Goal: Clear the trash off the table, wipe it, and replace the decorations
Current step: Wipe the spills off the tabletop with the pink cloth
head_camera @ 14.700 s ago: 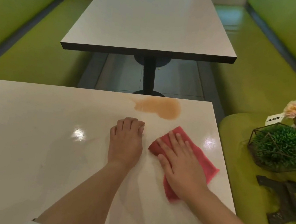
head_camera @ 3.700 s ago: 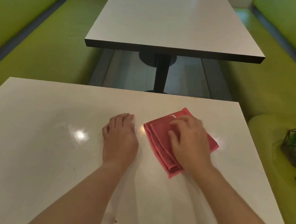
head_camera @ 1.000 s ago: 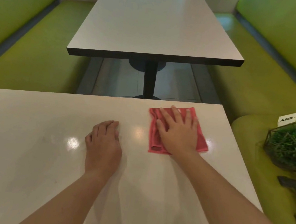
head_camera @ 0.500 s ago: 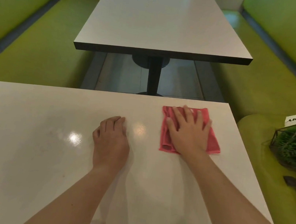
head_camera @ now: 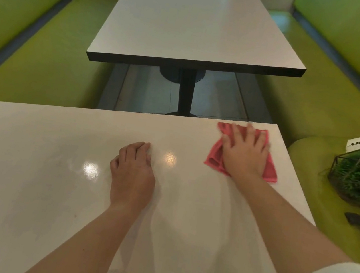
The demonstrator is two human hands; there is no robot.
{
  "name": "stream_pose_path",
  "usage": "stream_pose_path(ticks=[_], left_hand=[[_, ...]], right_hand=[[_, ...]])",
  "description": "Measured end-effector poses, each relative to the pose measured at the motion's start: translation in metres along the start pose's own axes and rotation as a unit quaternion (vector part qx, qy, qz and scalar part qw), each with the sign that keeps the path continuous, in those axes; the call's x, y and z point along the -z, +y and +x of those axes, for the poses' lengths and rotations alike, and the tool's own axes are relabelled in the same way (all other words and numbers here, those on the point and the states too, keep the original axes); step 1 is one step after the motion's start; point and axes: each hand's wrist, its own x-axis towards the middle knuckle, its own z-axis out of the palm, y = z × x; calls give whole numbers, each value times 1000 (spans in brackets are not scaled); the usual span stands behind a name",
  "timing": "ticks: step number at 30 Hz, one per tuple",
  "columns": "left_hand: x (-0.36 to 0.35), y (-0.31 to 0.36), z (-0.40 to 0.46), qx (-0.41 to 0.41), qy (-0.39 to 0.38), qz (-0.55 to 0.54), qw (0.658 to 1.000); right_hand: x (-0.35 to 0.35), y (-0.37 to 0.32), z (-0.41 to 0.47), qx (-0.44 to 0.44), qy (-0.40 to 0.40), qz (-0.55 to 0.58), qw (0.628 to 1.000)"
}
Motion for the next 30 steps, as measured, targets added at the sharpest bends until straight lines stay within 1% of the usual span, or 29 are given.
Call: stream_pose_path(ticks=[2,4,10,14,16,19,21,25,28,30], left_hand=[[-1,-1,-1,0,3,1,1000],[-1,-1,0,0,6,4,1000],[1,0,1,-2,1,6,1000],[3,1,0,-10,-5,9,1000],[2,-3,0,1,-11,19,1000],[9,5,0,-4,-21,42,999],[12,9,2,-16,-40,62,997],[25,14,6,-50,-90,96,990],[40,19,-2,-37,-174,92,980],[48,21,-22,-26,-187,80,979]], right_hand=[[3,22,16,-39,1,-12,999],[4,35,31,-51,0,-21,998],[15,54,55,-28,-9,3,1000],[14,62,31,-48,26,31,998],[10,63,8,-54,33,19,998],[14,78,-37,-65,49,-5,997],[15,86,-63,-61,62,-16,996],[13,98,-105,-70,52,-26,996],[12,102,-139,-76,58,-23,995],[10,98,-157,-80,41,-24,996]])
